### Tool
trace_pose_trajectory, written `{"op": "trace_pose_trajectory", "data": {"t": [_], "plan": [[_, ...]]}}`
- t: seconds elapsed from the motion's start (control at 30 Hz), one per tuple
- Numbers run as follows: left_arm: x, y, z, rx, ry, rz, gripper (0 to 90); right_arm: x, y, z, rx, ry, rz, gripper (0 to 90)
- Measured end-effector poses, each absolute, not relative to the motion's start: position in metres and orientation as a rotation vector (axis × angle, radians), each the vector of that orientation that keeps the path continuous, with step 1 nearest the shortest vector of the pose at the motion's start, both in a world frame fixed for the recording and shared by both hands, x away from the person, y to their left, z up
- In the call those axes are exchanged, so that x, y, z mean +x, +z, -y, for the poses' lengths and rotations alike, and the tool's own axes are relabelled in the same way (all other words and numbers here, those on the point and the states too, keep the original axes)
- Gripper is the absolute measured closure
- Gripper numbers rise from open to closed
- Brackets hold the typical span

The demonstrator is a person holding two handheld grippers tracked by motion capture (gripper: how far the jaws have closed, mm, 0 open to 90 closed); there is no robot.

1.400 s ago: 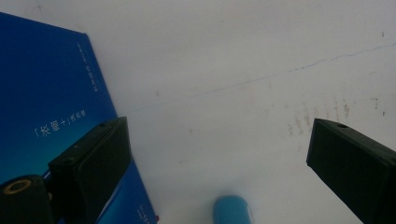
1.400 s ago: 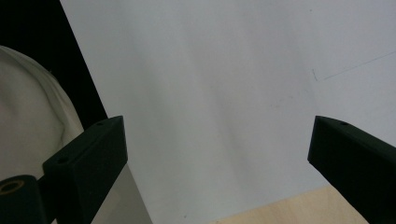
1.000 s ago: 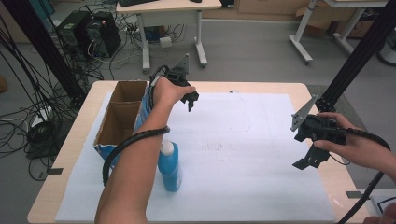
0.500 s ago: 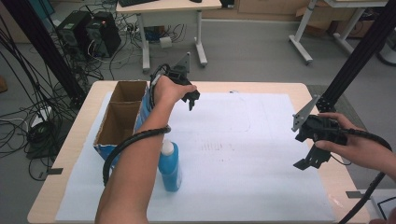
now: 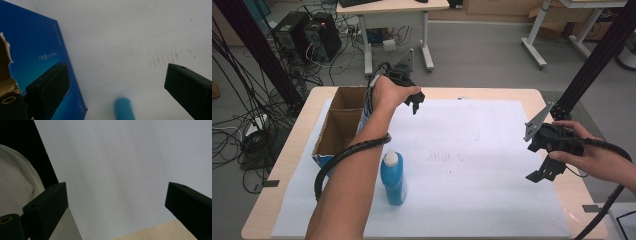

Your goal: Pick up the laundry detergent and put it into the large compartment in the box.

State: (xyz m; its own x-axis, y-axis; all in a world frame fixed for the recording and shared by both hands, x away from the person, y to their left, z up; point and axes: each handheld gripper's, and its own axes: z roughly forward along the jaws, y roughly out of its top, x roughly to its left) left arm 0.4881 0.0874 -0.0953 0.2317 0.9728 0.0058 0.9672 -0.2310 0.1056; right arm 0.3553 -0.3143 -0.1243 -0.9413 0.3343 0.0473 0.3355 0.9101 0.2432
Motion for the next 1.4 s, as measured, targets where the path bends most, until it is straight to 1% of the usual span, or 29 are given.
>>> {"op": "trace_pose_trajectory", "data": {"t": [0.5, 0.93, 1.4], "plan": [[0.451, -0.057, -0.090, 2.388, 0.171, -1.849, 6.7, 0.357, -0.124, 0.304, -0.518, -0.391, 3.068, 4.8], [0.420, -0.031, -0.091, 2.385, 0.227, -1.827, 6.5, 0.353, -0.120, 0.294, -0.516, -0.373, 3.086, 4.9], [0.392, -0.007, -0.089, 2.398, 0.259, -1.811, 6.2, 0.348, -0.113, 0.288, -0.504, -0.366, 3.099, 4.9]]}}
